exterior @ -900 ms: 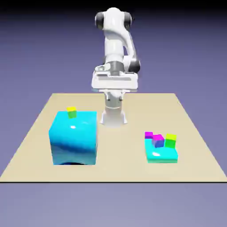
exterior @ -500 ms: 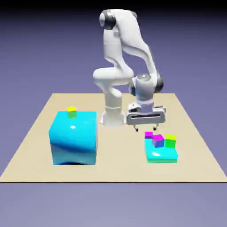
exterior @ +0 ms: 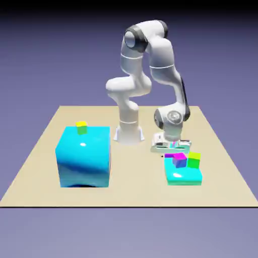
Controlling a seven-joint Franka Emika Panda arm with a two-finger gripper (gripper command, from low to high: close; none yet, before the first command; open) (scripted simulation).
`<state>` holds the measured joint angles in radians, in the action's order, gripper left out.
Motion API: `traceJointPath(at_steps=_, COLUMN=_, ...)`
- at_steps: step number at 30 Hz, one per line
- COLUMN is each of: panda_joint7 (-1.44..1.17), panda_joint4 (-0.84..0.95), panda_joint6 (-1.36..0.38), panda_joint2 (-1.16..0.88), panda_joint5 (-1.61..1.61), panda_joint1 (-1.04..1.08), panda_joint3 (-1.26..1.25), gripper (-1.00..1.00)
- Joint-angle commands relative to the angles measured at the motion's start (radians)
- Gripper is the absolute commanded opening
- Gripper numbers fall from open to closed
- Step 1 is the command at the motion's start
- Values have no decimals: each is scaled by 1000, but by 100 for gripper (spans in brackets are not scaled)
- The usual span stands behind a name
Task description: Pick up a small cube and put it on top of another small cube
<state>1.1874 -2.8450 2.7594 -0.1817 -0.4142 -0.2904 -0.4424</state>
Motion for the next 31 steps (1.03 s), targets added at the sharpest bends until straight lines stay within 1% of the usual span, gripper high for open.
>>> traceJointPath(at_steps=1, panda_joint7=-2, panda_joint4=-1, panda_joint6=-36, panda_joint2=36, panda_joint5=-4, panda_joint1=8, panda_joint3=-6, gripper=-100)
traceJointPath(at_steps=6, panda_joint7=-8, panda_joint4=-6, panda_joint6=-207, panda_joint2=212, panda_joint5=-23, panda_joint1=45, panda_joint3=-35, gripper=-100)
traceJointPath(at_steps=8, panda_joint7=-9, panda_joint4=4, panda_joint6=-209, panda_joint2=249, panda_joint5=-12, panda_joint1=61, panda_joint3=-40, gripper=-100)
traceJointPath(at_steps=12, panda_joint7=39, panda_joint4=125, panda_joint6=-314, panda_joint2=349, panda_joint5=44, panda_joint1=201, panda_joint3=-102, gripper=-100)
traceJointPath(at_steps=19, panda_joint7=180, panda_joint4=366, panda_joint6=-578, panda_joint2=292, panda_joint5=91, panda_joint1=444, panda_joint3=-226, gripper=-100)
traceJointPath(at_steps=20, panda_joint7=187, panda_joint4=366, panda_joint6=-586, panda_joint2=257, panda_joint5=82, panda_joint1=439, panda_joint3=-226, gripper=-100)
traceJointPath(at_steps=22, panda_joint7=187, panda_joint4=366, panda_joint6=-586, panda_joint2=254, panda_joint5=81, panda_joint1=438, panda_joint3=-226, gripper=-100)
traceJointPath(at_steps=27, panda_joint7=237, panda_joint4=298, panda_joint6=-369, panda_joint2=91, panda_joint5=146, panda_joint1=395, panda_joint3=-216, gripper=-100)
traceJointPath(at_steps=28, panda_joint7=237, panda_joint4=298, panda_joint6=-367, panda_joint2=89, panda_joint5=147, panda_joint1=395, panda_joint3=-216, gripper=-100)
traceJointPath(at_steps=29, panda_joint7=237, panda_joint4=298, panda_joint6=-367, panda_joint2=89, panda_joint5=147, panda_joint1=395, panda_joint3=-216, gripper=100)
traceJointPath(at_steps=30, panda_joint7=237, panda_joint4=298, panda_joint6=-367, panda_joint2=89, panda_joint5=147, panda_joint1=395, panda_joint3=-216, gripper=100)
traceJointPath(at_steps=31, panda_joint7=228, panda_joint4=311, panda_joint6=-411, panda_joint2=122, panda_joint5=134, panda_joint1=404, panda_joint3=-218, gripper=100)
